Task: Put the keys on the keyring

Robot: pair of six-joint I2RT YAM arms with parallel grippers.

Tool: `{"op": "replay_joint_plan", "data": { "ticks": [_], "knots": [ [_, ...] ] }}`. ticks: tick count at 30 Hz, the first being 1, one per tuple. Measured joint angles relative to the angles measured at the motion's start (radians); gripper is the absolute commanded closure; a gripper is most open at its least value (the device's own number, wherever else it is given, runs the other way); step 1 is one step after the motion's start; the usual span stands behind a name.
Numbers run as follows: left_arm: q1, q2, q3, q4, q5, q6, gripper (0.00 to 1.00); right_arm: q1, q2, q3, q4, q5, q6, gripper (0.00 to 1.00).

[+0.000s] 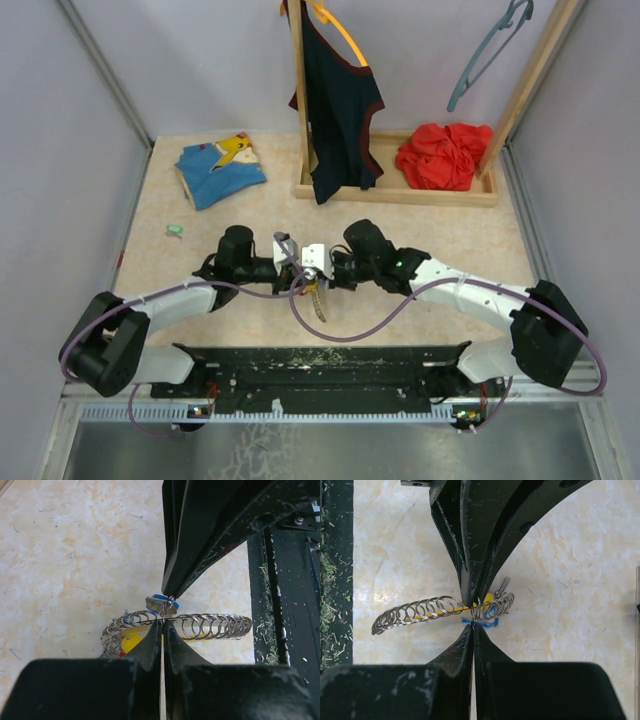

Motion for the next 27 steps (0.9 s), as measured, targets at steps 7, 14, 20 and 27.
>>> {"op": "replay_joint_plan", "data": {
  "ticks": [7, 14, 20, 27],
  "knots": [
    [0.027, 0.005, 0.001, 0.010, 0.014, -0.039, 1.00, 0.021, -0.001, -0.011, 0.014, 0.049, -0.004, 1.00],
    [0.039, 0.006, 0.001, 0.036, 0.022, -0.059, 1.00, 0.040, -0.001, -0.022, 0.024, 0.083, -0.010, 1.00],
    [0.039, 0.006, 0.000, 0.039, 0.027, -0.052, 1.00, 0.029, -0.014, -0.061, 0.084, 0.086, 0.029, 0.85],
    [0.039, 0.006, 0.000, 0.039, 0.033, -0.032, 1.00, -0.074, -0.115, -0.140, 0.174, 0.007, 0.109, 0.74]
  ]
}}
